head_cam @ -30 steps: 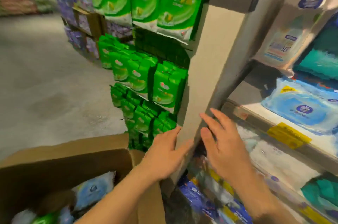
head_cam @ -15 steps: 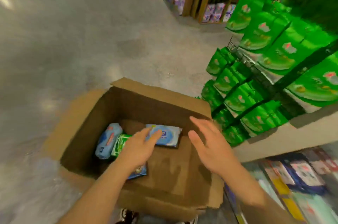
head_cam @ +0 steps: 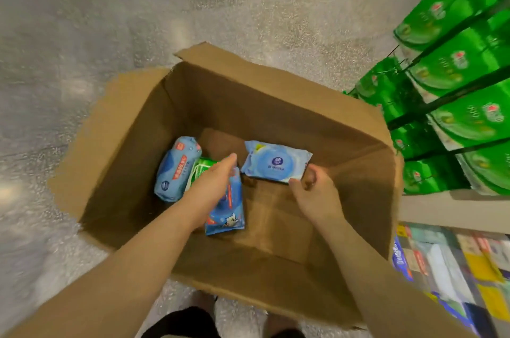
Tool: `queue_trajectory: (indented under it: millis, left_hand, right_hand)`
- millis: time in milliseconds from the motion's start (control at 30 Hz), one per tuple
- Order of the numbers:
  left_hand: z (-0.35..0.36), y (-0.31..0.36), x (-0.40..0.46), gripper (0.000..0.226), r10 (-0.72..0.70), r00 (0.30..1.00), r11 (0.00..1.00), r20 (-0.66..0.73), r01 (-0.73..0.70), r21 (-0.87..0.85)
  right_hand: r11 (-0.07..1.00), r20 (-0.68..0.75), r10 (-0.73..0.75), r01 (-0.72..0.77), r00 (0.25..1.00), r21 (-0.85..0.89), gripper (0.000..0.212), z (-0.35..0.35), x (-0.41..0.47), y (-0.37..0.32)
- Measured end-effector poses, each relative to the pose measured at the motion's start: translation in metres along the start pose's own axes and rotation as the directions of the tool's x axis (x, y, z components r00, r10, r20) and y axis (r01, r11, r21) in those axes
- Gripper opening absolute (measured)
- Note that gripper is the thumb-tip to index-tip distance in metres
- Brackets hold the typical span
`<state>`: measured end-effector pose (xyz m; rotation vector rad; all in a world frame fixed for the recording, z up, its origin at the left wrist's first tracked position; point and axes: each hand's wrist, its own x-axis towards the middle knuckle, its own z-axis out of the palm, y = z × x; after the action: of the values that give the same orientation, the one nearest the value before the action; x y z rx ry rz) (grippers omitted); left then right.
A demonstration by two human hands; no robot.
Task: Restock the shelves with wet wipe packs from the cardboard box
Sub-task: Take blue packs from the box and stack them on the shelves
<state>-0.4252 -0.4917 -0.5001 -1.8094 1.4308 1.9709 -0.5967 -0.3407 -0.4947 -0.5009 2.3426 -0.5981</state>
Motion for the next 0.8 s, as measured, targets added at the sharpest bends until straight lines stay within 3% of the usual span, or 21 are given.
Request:
queue_trajectory:
  millis: [67, 133, 267, 433, 600, 800]
  left_hand:
    - [0.013, 0.005, 0.032, 0.067, -0.018, 0.999, 0.998, 0.034, 0.02, -0.055]
    - [0.029, 0.009, 0.065, 0.045, 0.02, 0.998, 0.998, 0.065, -0.016, -0.062]
    - [0.059, 0.003, 0.124, 0.054, 0.063, 0.998, 0.997, -0.024, -0.062, 0.051]
    - [0.084, -0.018, 0.171, 0.08, -0.008, 1.0, 1.0, 0.022, 0.008, 0.015]
    - [0.104, -0.021, 0.183, 0.07, 0.023, 0.999, 0.997, 0.029, -0.025, 0.071]
    - [0.101, -0.023, 0.142, 0.062, 0.074, 0.996, 0.988, -0.047, -0.066, 0.141]
  right_hand:
    - [0.988, -0.011, 0.117, -0.115, 0.993, 0.099, 0.039, 0.021, 0.026, 0.012]
    - [0.963, -0.037, 0.181, -0.169, 0.983, 0.211, 0.057, 0.046, 0.052, 0.021]
    - [0.921, -0.103, 0.241, -0.194, 0.965, 0.339, 0.09, 0.088, 0.099, 0.044]
    - [0.842, -0.022, 0.359, -0.313, 0.933, 0.439, 0.08, 0.116, 0.136, 0.065]
    - [0.818, -0.086, 0.292, -0.202, 0.952, 0.539, 0.056, 0.132, 0.138, 0.081]
    - [0.857, -0.179, 0.158, -0.045, 0.971, 0.514, 0.057, 0.113, 0.1, 0.073]
